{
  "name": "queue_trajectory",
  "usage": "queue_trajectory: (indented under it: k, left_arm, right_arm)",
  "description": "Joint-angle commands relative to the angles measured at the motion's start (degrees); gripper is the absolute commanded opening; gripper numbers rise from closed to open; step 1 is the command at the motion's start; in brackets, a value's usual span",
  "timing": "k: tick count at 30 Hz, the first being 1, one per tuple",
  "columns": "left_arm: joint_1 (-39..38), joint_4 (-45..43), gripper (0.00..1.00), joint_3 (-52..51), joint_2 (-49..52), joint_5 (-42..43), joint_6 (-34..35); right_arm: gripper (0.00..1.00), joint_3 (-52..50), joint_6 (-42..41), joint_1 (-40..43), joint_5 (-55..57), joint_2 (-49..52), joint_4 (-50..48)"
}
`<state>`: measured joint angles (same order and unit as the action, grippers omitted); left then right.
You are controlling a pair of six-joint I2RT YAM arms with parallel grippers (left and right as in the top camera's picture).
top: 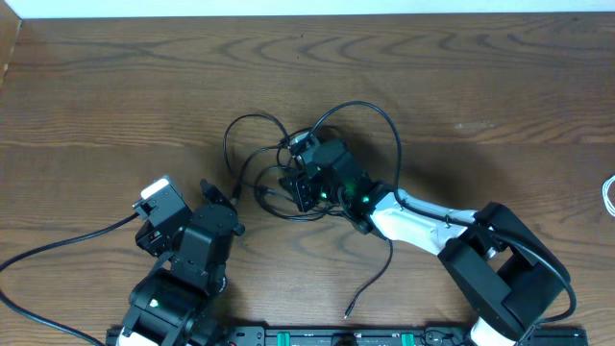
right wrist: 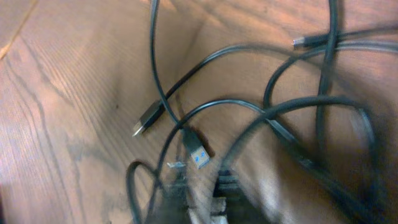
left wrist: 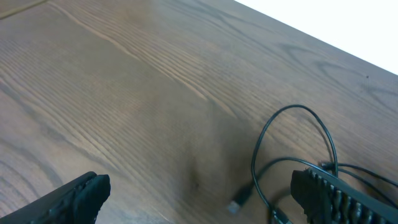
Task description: Untangle cables
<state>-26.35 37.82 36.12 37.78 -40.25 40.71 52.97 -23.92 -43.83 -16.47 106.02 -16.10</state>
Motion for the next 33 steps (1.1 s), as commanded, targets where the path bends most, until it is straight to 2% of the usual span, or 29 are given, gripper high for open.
queue_trajectory:
  k: [1, 6, 9, 13, 18, 22, 24, 28, 31, 33]
  left_arm:
    - [0.3, 0.5, 1.00, 0.5, 0.0, 1.7, 0.5]
    - [0.3, 0.5, 1.00, 0.5, 0.0, 5.9, 0.5]
    - [0.3, 0.5, 1.00, 0.5, 0.0, 8.5, 0.5]
    - [0.3, 0.2, 1.00, 0.5, 0.5, 13.4, 0.5]
    - [0.3, -1.9, 1.00, 0.5, 2.3, 18.8, 0.5]
    - [0.3, -5.3, 1.00, 0.5, 4.9, 23.1, 0.5]
    - [0.3, -8.9, 1.00, 0.5, 7.4, 28.4, 0.5]
    - [0.3, -14.6, 1.00, 0.5, 11.4, 38.5, -0.8]
    - [0.3, -19.4, 1.00, 0.5, 14.5, 47.9, -5.9]
    - [0.3, -22.8, 1.00, 0.5, 16.3, 53.5, -6.6]
  right_arm:
    - [0.01, 0.8, -0.5, 1.1, 3.5, -0.9, -0.8]
    - [0.01, 1.8, 4.9, 6.7, 4.2, -8.8, -0.6]
    - [0.01, 1.9, 5.4, 12.9, 6.1, -17.1, 0.2]
    - [0.01, 1.9, 4.7, 22.5, 6.0, -27.9, 8.5]
    - [0.01, 1.9, 4.6, 29.1, 5.2, -35.4, 20.3]
    - [0.01, 1.9, 4.8, 30.5, -5.5, -38.2, 22.7]
    - [0.01, 1.9, 7.3, 30.0, -15.8, -37.9, 20.8]
    - [0.01, 1.9, 8.3, 29.1, -17.8, -36.9, 20.1]
    - [0.01, 1.9, 4.9, 28.7, -17.8, -36.1, 18.7]
    - [0.01, 1.9, 2.1, 28.6, -17.8, -36.0, 17.5]
